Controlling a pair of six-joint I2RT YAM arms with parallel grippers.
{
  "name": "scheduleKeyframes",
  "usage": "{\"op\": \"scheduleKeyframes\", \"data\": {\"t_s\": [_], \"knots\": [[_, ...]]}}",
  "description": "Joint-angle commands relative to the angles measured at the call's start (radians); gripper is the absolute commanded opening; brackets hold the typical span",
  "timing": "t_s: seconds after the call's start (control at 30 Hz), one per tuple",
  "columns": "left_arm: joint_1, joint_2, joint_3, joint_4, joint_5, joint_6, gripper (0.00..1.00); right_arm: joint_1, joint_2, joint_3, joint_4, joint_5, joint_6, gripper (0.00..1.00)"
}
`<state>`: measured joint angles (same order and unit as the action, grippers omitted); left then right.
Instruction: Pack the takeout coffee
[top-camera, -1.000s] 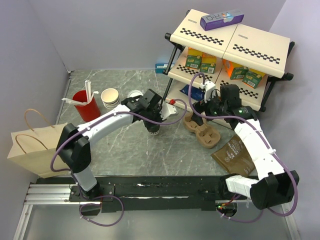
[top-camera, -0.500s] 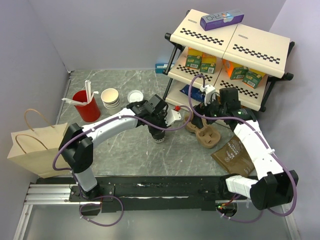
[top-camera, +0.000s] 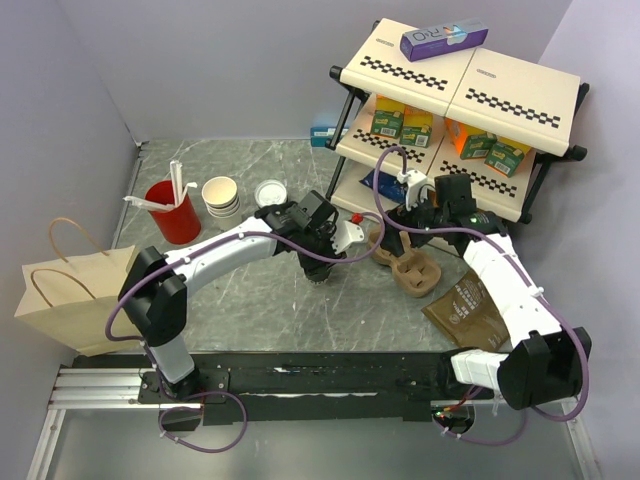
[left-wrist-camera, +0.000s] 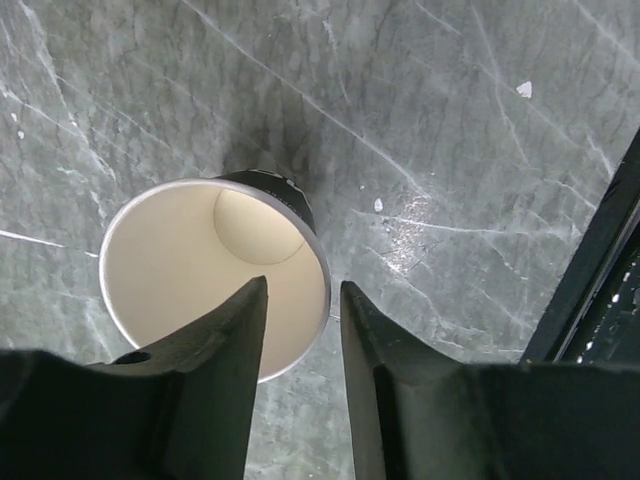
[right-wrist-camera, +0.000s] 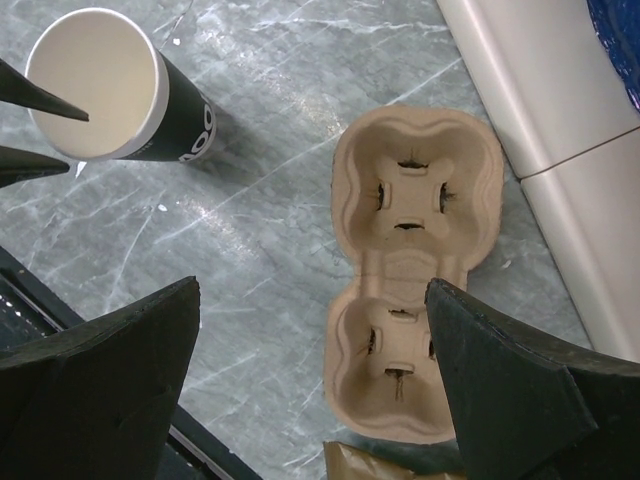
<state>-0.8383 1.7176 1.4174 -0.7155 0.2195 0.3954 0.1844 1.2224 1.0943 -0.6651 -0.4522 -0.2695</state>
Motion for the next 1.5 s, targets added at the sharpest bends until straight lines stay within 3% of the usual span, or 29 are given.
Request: {"op": "scheduleKeyframes", "data": {"t_s": [0.0,0.23,0.3,0.37,0.6,0.73,1.03,1.47], "knots": [[0.021,-0.052,0.006,0.025,0.07,-0.006,0.43,-0.007,0.014,0.056,0.029,-0.002,0.009,1.0],[0.123,-0.136,0.115,0.05,0.162,0.034,0.49,-0.007,0.023,0.076,0.019,-0.005,0.006,1.0],[0.168,-0.13,0.17,0.077,0.111,-0.009,0.52,-0.007,0.025,0.09,0.012,-0.002,-0.005,1.0],[0.198,-0.083,0.246,0.065,0.036,-0.026,0.54,-0.005,0.028,0.102,0.007,0.0,-0.02,1.0],[0.361,0.187,0.445,-0.027,-0.106,-0.11,0.49,-0.005,0.003,0.148,-0.031,0.047,-0.082,1.0],[0.392,0.31,0.535,-0.044,-0.175,-0.109,0.41,-0.005,-0.035,0.116,-0.036,0.056,-0.088,1.0],[0.424,0.499,0.722,-0.074,-0.186,-0.164,0.4,-0.008,-0.037,0.084,-0.047,0.041,-0.088,1.0],[0.467,0.571,0.746,-0.094,-0.08,-0.222,0.33,-0.007,-0.012,0.09,-0.042,0.041,-0.093,1.0]]}}
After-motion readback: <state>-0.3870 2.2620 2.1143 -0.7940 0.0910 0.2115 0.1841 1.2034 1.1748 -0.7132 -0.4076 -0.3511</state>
